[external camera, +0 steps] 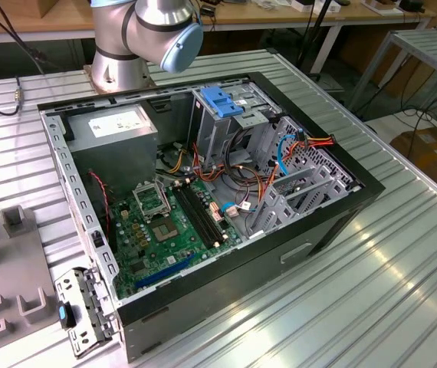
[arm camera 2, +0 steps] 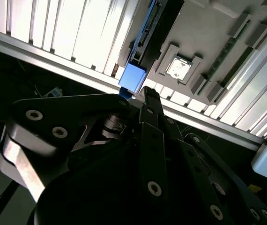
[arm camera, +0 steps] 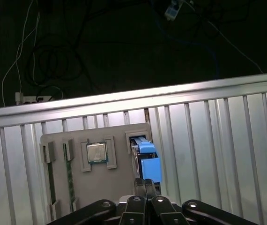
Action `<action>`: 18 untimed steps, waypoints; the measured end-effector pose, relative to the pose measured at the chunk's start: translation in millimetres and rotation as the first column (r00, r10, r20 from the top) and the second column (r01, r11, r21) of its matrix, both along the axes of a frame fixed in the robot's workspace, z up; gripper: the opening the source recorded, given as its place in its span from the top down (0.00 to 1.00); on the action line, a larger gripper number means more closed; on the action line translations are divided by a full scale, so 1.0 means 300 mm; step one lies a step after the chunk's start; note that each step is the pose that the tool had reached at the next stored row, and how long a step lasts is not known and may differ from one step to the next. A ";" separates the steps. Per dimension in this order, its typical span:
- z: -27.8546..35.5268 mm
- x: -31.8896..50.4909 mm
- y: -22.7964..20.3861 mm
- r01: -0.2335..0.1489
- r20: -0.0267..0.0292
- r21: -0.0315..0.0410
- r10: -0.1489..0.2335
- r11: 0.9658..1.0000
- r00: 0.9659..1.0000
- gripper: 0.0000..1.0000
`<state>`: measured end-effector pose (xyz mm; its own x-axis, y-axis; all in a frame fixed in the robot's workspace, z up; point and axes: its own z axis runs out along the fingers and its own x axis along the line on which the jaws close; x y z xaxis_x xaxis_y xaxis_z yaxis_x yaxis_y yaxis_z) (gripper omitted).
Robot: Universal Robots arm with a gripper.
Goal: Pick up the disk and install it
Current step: 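Pick up the disk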
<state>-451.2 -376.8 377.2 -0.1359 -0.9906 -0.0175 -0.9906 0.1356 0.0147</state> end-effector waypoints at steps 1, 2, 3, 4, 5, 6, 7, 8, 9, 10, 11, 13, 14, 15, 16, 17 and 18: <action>-0.002 0.000 0.000 0.000 0.003 0.000 0.000 1.000 1.000 0.89; -0.007 0.000 0.000 0.000 0.007 -0.001 0.000 1.000 1.000 0.89; -0.010 0.000 0.000 0.000 0.010 -0.001 0.000 1.000 1.000 0.89; -0.013 0.000 0.000 0.000 0.012 -0.002 0.000 1.000 1.000 0.89; -0.018 -0.002 0.000 0.000 0.015 -0.002 0.000 1.000 1.000 0.83; -0.020 -0.003 0.000 0.000 0.015 -0.002 0.000 1.000 1.000 0.76; -0.024 -0.006 0.001 0.000 0.015 -0.002 0.000 1.000 1.000 0.76; -0.028 -0.010 0.001 0.000 0.015 -0.002 0.000 1.000 1.000 0.64; -0.032 -0.013 0.001 0.000 0.015 -0.002 0.000 1.000 1.000 0.58; -0.038 -0.014 0.001 0.000 0.015 -0.002 0.000 1.000 1.000 0.52; -0.042 -0.015 0.002 0.000 0.015 -0.002 0.000 1.000 1.000 0.52; -0.052 -0.015 0.005 0.000 0.015 -0.002 0.000 1.000 1.000 0.52; -0.056 -0.014 0.005 0.000 0.015 -0.002 0.000 1.000 1.000 0.52; -0.059 -0.015 0.006 0.000 0.015 -0.002 0.000 1.000 1.000 0.52; -0.064 -0.015 0.006 0.000 0.015 -0.002 0.000 1.000 1.000 0.52; -0.069 -0.015 0.007 0.000 0.015 -0.002 0.000 1.000 1.000 0.52; -0.073 -0.015 0.007 0.000 0.015 -0.002 0.000 1.000 1.000 0.52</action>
